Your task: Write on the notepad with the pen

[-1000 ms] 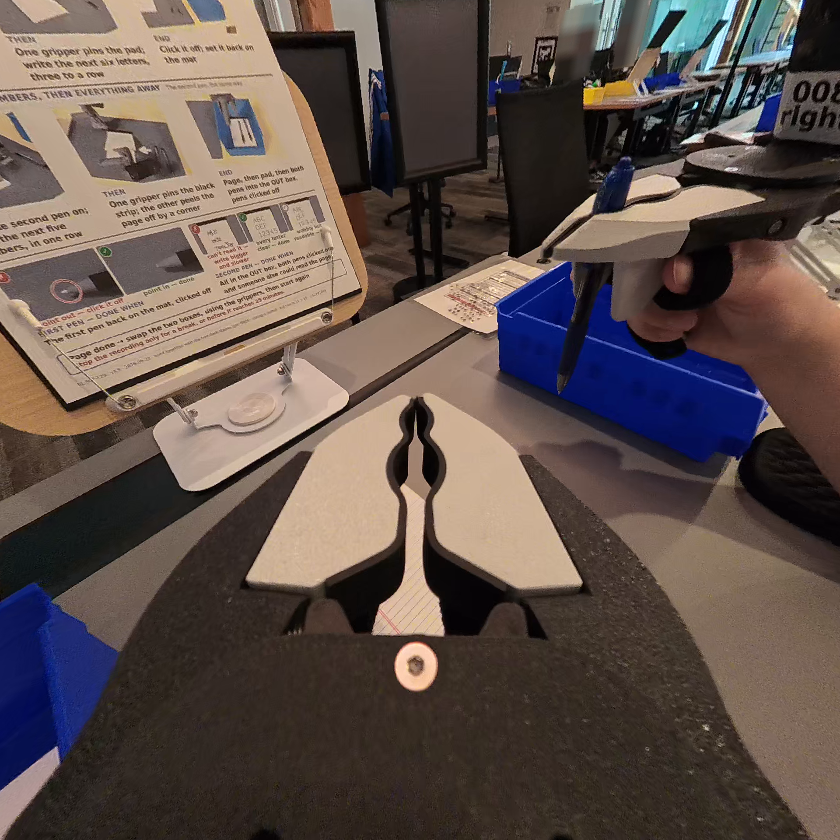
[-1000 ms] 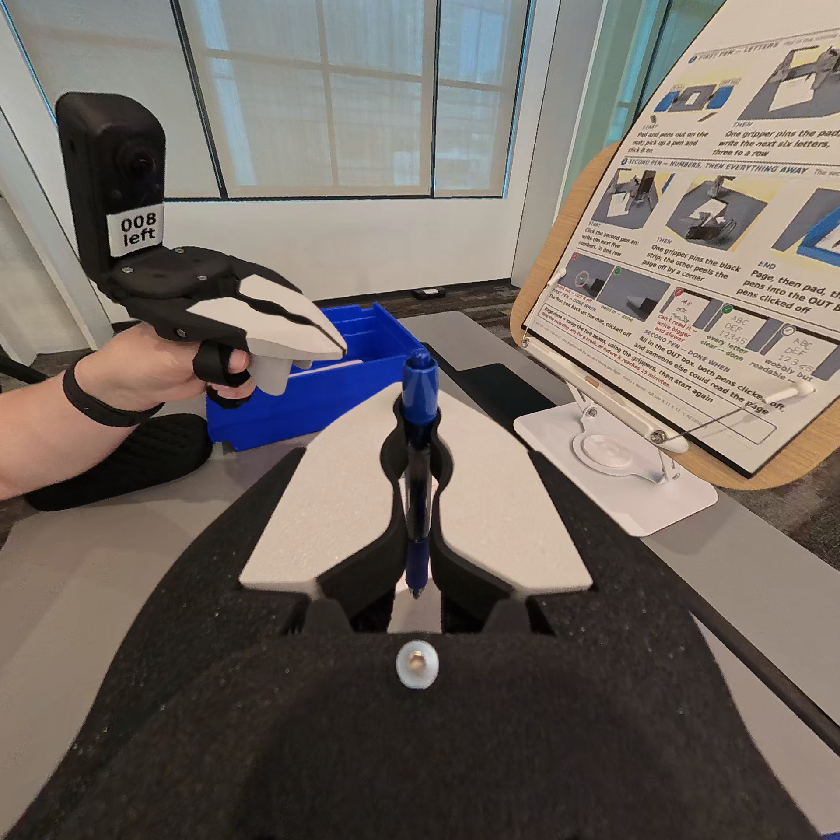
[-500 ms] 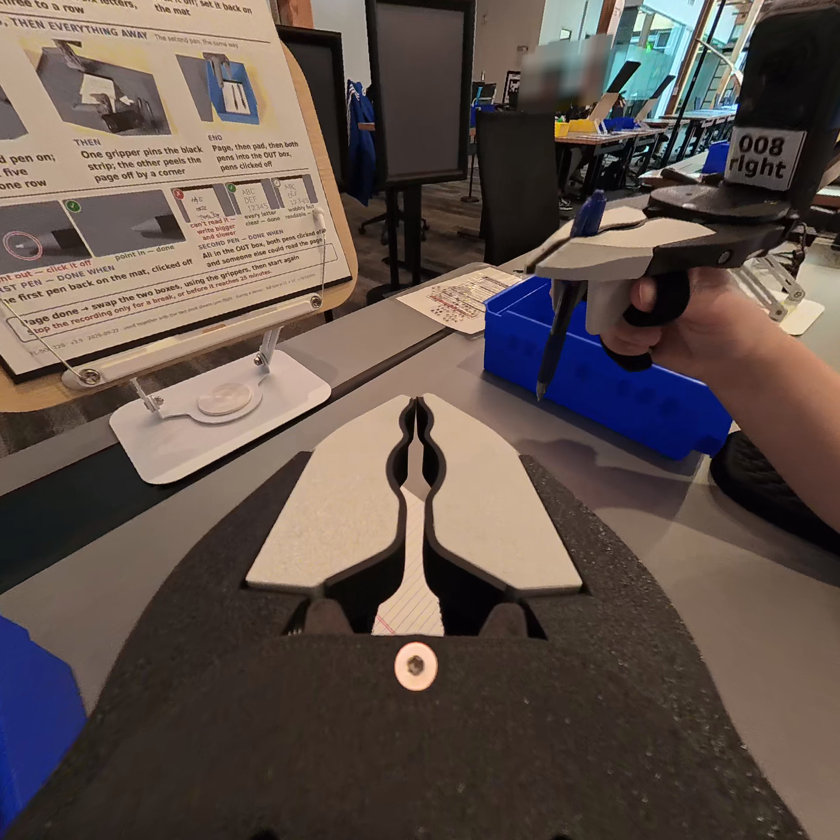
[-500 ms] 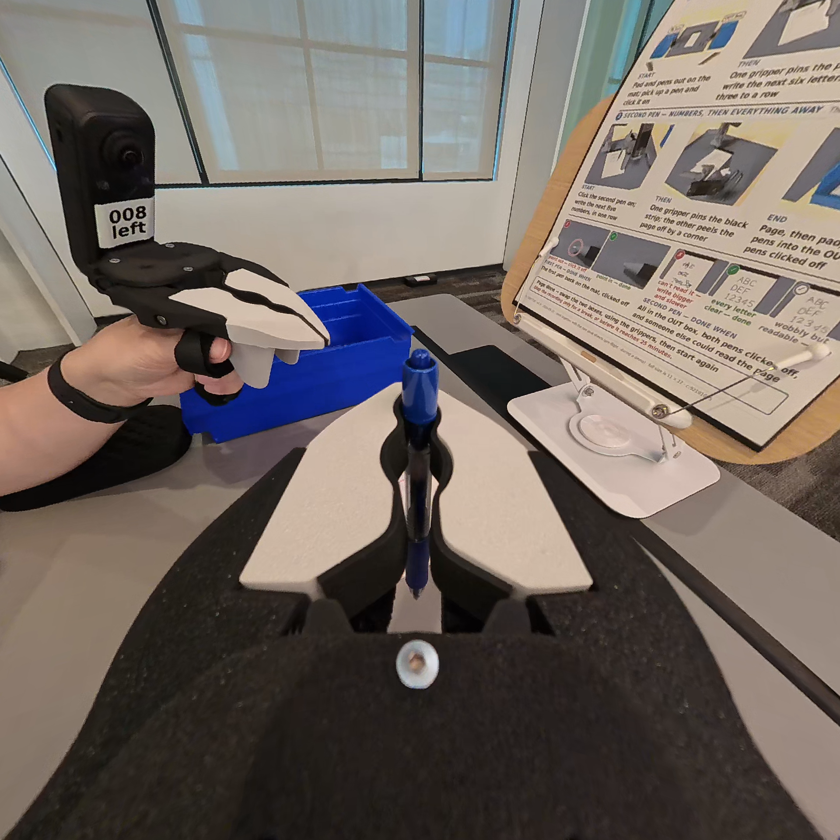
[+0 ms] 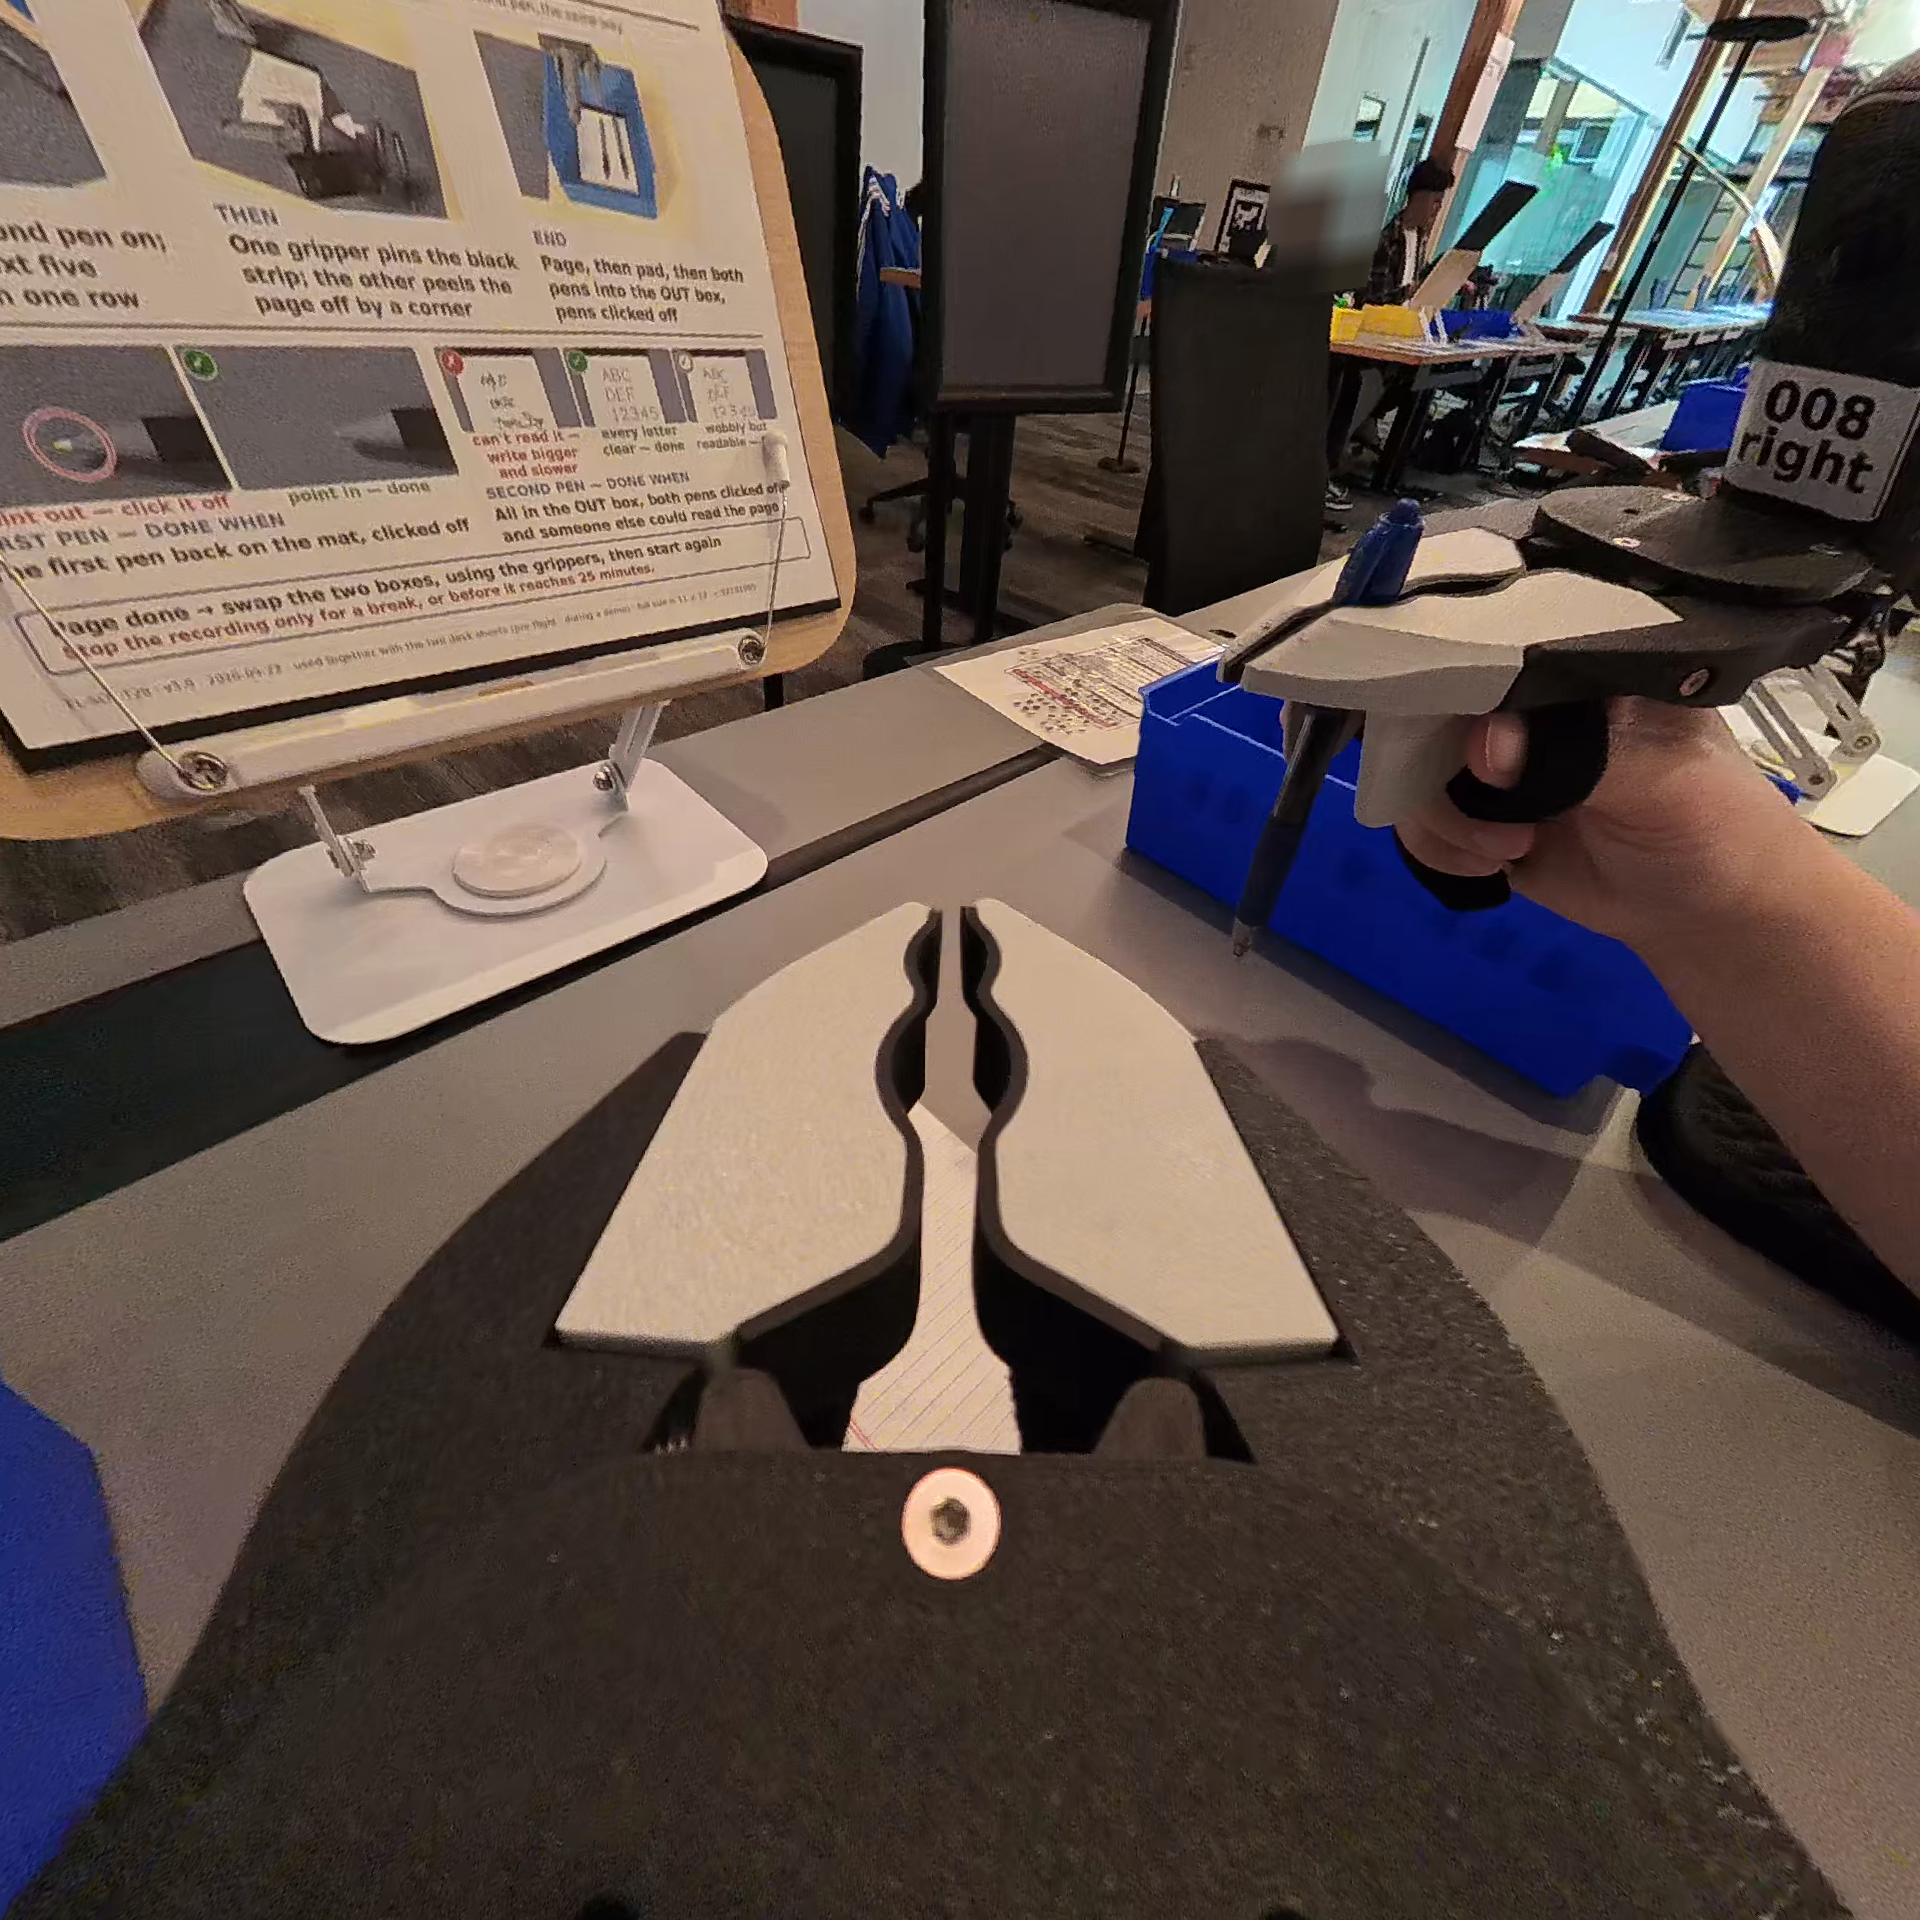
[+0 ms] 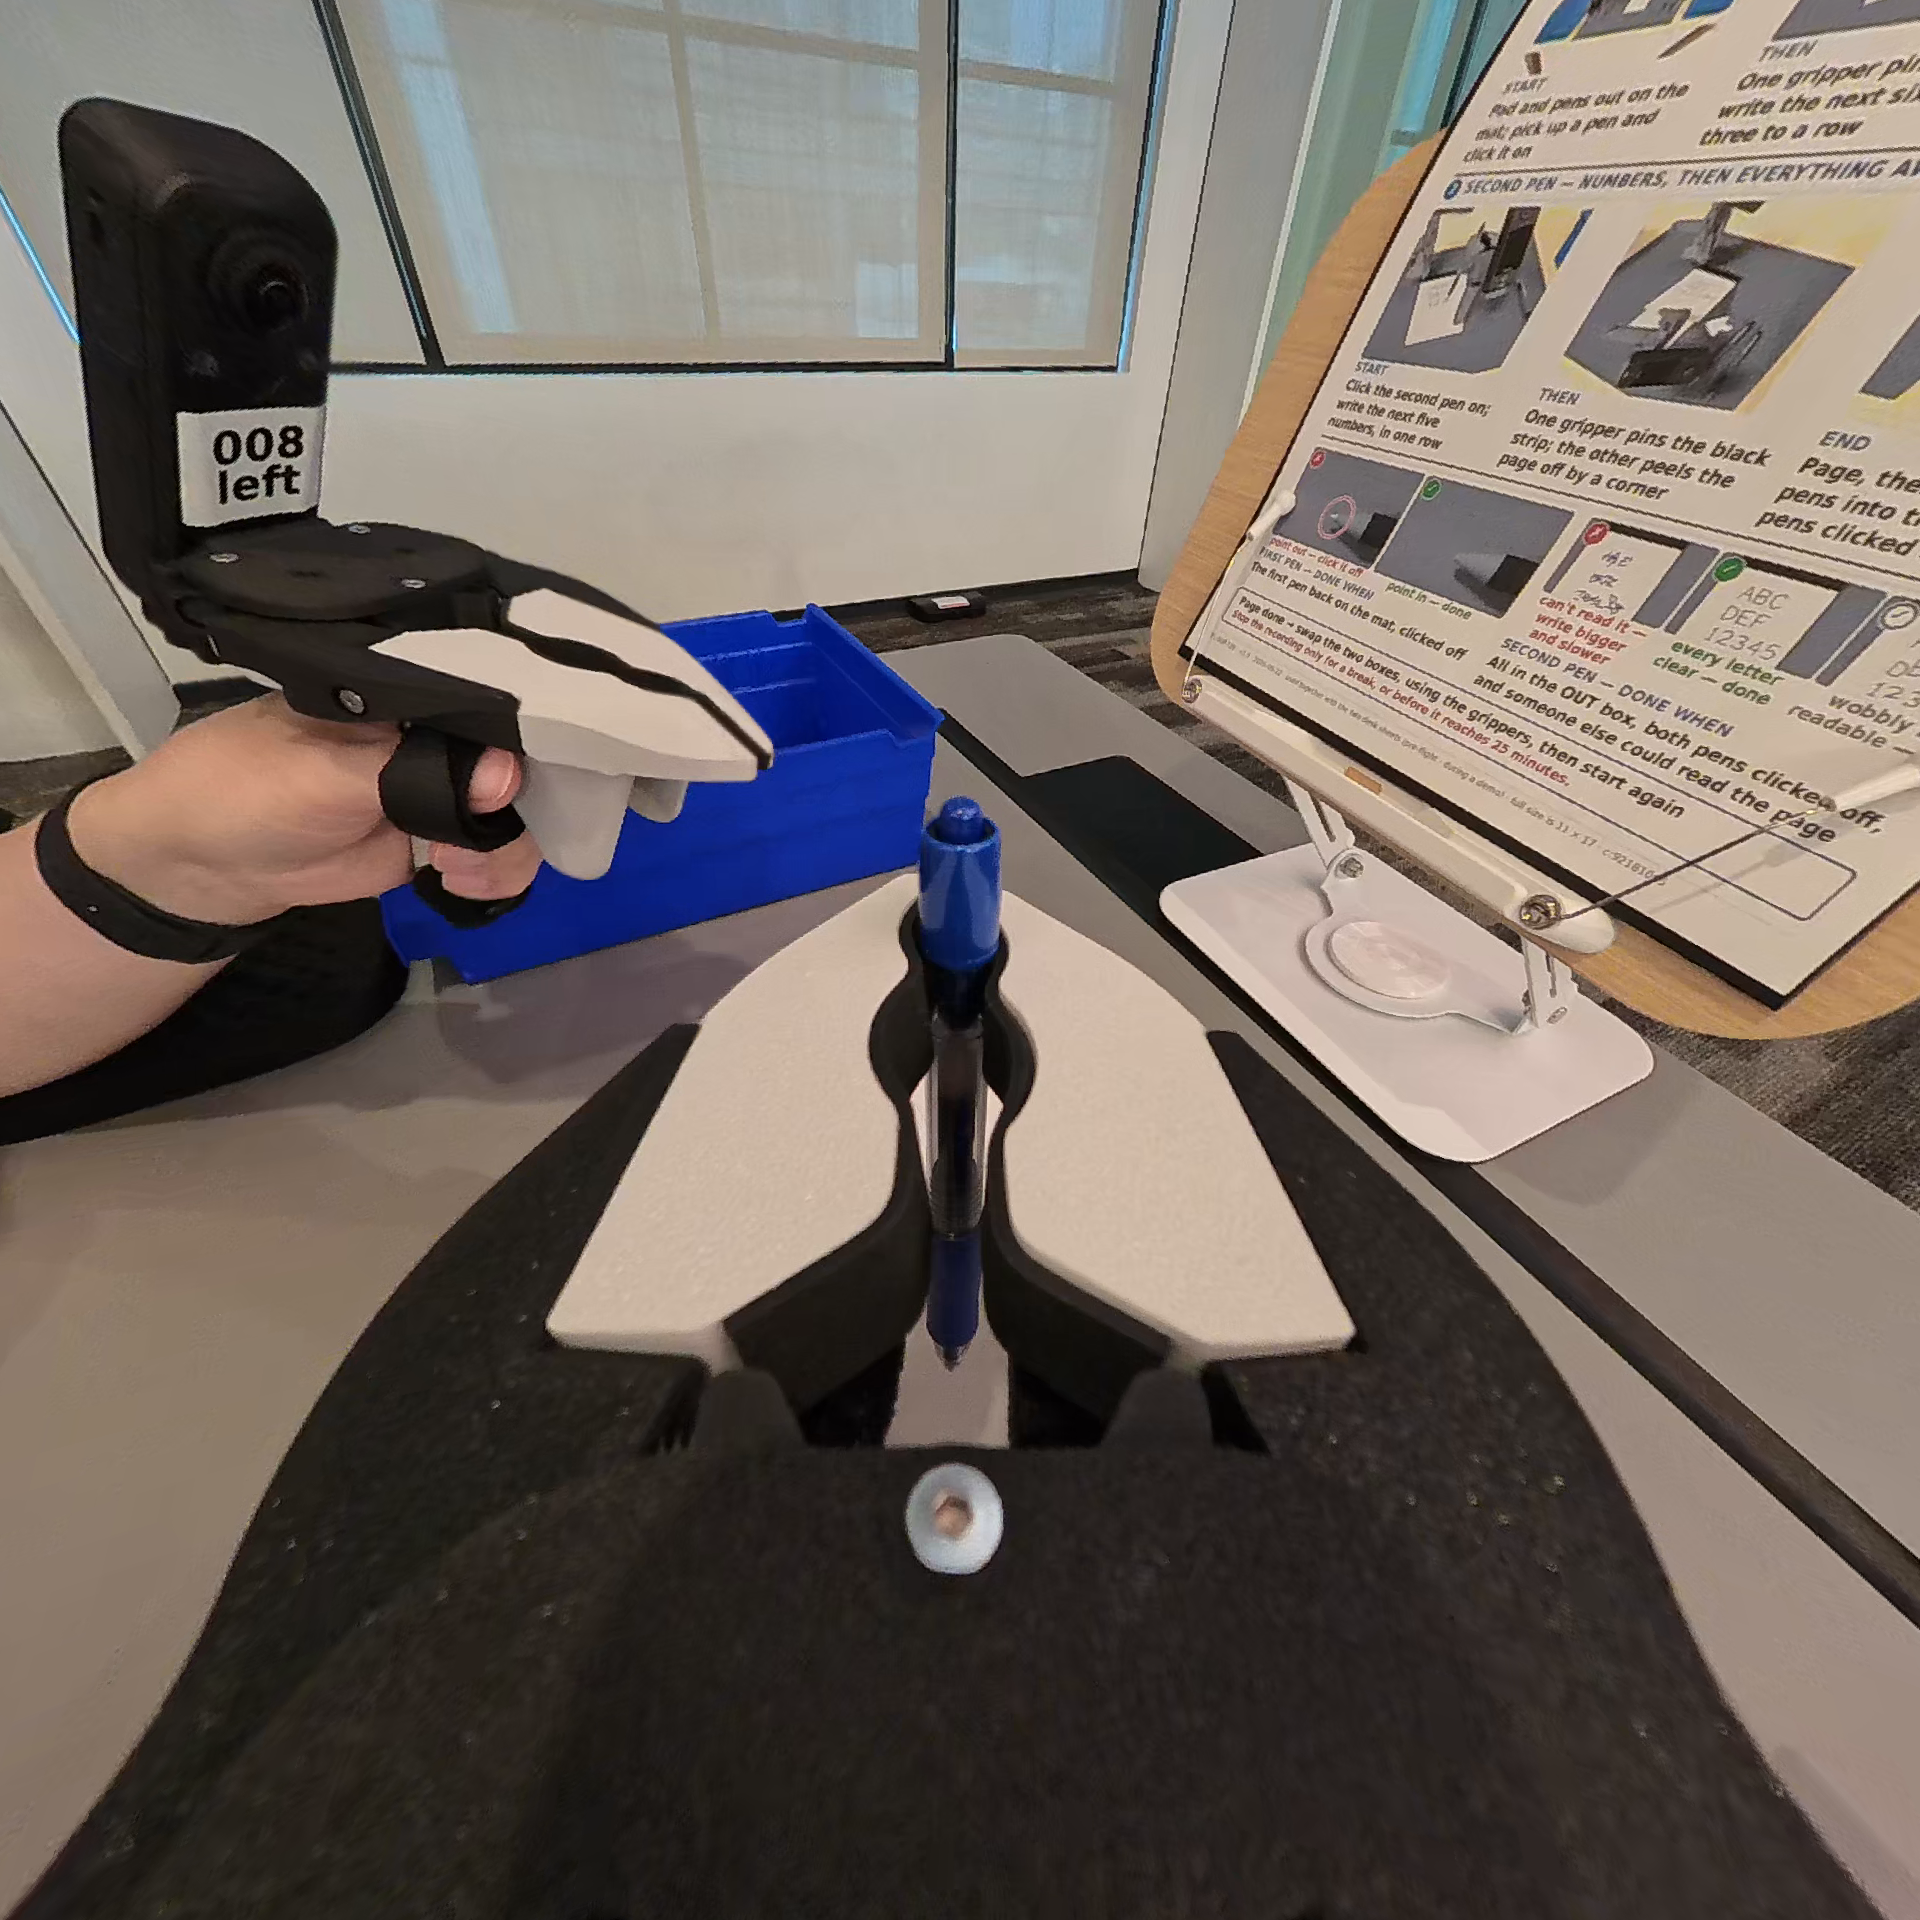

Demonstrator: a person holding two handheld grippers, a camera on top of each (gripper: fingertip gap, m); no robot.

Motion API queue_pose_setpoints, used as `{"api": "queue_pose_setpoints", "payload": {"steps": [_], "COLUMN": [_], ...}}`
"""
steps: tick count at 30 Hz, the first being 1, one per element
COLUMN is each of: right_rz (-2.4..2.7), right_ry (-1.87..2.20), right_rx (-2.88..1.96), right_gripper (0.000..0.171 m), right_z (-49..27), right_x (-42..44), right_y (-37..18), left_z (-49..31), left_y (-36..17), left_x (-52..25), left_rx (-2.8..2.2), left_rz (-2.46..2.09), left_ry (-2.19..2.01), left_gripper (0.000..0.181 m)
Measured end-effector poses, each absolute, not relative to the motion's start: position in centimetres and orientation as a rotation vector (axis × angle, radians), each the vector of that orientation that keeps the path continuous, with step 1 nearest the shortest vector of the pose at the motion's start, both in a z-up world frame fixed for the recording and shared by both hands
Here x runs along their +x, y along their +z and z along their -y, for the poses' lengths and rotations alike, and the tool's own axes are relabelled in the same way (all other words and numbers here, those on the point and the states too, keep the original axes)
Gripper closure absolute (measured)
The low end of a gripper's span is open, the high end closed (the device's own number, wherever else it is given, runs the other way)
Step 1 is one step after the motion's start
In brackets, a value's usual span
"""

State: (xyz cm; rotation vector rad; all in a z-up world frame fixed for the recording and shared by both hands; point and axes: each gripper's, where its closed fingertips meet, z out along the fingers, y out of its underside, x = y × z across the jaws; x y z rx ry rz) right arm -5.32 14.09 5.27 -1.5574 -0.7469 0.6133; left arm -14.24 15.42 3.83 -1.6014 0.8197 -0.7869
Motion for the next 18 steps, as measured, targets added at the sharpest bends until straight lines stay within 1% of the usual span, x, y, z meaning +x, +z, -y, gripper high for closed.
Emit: {"api": "queue_pose_setpoints", "payload": {"steps": [7, 18], "right_rz": [0.723, 0.708], "right_ry": [0.617, 0.65], "right_rx": [-1.573, -1.545], "right_gripper": [0.167, 0.167], "right_z": [-14.7, -14.4], "right_x": [-5.1, -5.1], "right_y": [4.6, 5.1], "left_z": [-15.2, -15.7], "left_y": [2.4, 2.5], "left_x": [-13.2, -13.7], "left_rx": [-1.642, -1.656], "left_rz": [-0.859, -0.828], "left_ry": [-0.816, -0.805], "left_gripper": [0.175, 0.175]}}
